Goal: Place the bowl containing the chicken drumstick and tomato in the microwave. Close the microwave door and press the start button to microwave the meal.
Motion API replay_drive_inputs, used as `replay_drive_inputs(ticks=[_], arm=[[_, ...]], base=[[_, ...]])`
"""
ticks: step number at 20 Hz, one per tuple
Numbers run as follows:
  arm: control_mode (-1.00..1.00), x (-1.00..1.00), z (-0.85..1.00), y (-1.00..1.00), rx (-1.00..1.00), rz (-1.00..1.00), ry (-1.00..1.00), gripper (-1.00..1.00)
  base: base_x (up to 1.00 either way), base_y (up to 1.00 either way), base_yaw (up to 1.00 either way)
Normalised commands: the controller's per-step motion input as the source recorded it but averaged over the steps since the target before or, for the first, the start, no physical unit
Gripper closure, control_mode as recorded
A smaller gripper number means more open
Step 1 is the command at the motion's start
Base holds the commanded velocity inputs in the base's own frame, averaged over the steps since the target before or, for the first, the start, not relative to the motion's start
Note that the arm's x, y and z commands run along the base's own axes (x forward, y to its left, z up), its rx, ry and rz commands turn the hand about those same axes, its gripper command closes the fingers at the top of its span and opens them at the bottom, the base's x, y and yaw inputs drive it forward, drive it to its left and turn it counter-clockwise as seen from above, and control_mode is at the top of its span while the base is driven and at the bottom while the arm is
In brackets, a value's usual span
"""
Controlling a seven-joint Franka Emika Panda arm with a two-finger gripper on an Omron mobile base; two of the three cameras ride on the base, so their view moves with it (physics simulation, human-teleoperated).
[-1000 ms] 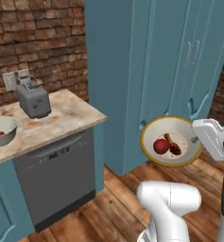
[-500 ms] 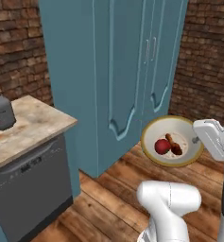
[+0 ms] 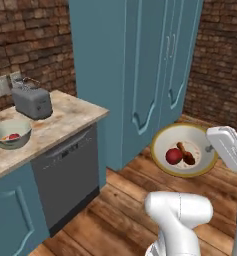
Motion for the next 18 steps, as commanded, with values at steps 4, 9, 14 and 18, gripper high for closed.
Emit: replay_drive_inputs(ticks=[4,9,14,18], arm=[[1.0,0.0,0.0,0.0,0.0,0.0,0.0,1.0],[1.0,0.0,0.0,0.0,0.0,0.0,0.0,1.0],[1.0,0.0,0.0,0.0,0.0,0.0,0.0,1.0],[1.0,0.0,0.0,0.0,0.0,0.0,0.0,1.0]], base=[[-0.16,1.0,0.24],[0.0,0.69,0.83],[-0.03,0.39,0.95],[0.0,0.41,0.91]])
